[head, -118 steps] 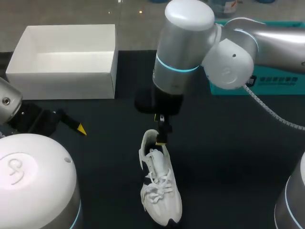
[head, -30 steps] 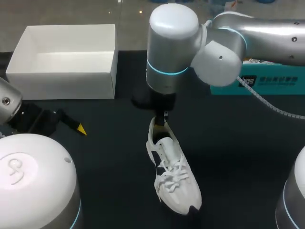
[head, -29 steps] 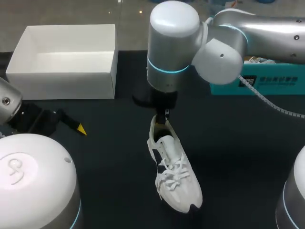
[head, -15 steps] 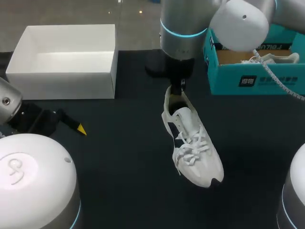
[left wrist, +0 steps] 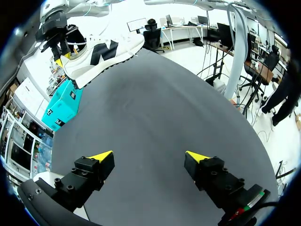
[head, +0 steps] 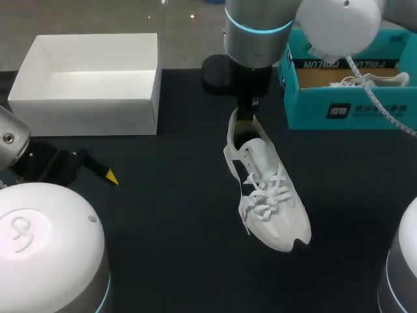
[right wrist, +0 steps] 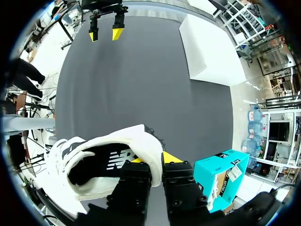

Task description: Take the shoe out of the shoebox, open the shoe tongue, remove and reinsert the insole, then place the shoe into the shoebox

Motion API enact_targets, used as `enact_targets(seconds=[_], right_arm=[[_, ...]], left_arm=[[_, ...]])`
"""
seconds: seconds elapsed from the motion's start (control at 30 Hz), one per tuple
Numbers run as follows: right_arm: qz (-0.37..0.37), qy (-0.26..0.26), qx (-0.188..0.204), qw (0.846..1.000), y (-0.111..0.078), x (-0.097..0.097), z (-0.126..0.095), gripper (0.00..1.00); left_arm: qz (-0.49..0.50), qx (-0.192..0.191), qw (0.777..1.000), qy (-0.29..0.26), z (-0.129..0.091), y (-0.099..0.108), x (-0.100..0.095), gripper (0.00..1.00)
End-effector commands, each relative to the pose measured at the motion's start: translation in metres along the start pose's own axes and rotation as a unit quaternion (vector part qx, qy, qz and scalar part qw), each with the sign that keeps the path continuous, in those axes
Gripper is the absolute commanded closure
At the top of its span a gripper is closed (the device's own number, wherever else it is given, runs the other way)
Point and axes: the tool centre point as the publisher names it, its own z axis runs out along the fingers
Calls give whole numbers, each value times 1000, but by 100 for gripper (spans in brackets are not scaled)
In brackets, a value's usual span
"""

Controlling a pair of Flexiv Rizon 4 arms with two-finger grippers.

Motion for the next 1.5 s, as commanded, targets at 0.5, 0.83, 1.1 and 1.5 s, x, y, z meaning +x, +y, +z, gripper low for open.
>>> enact_targets(seconds=[0.5,0.83,1.1,1.5], right_arm=[[-11,-8,3,1000,-32,-14,-4,100],[-26,-50,2,998,-130,-75,-21,100],[-27,-52,7,998,-193,-140,-18,100],[-36,-38,-34,998,-231,-219,-13,100]], left_arm=[[0,-2,1000,1,0,-1,0,0],[0,-2,1000,1,0,-1,0,0],[0,-2,1000,1,0,-1,0,0],[0,-2,1000,1,0,-1,0,0]])
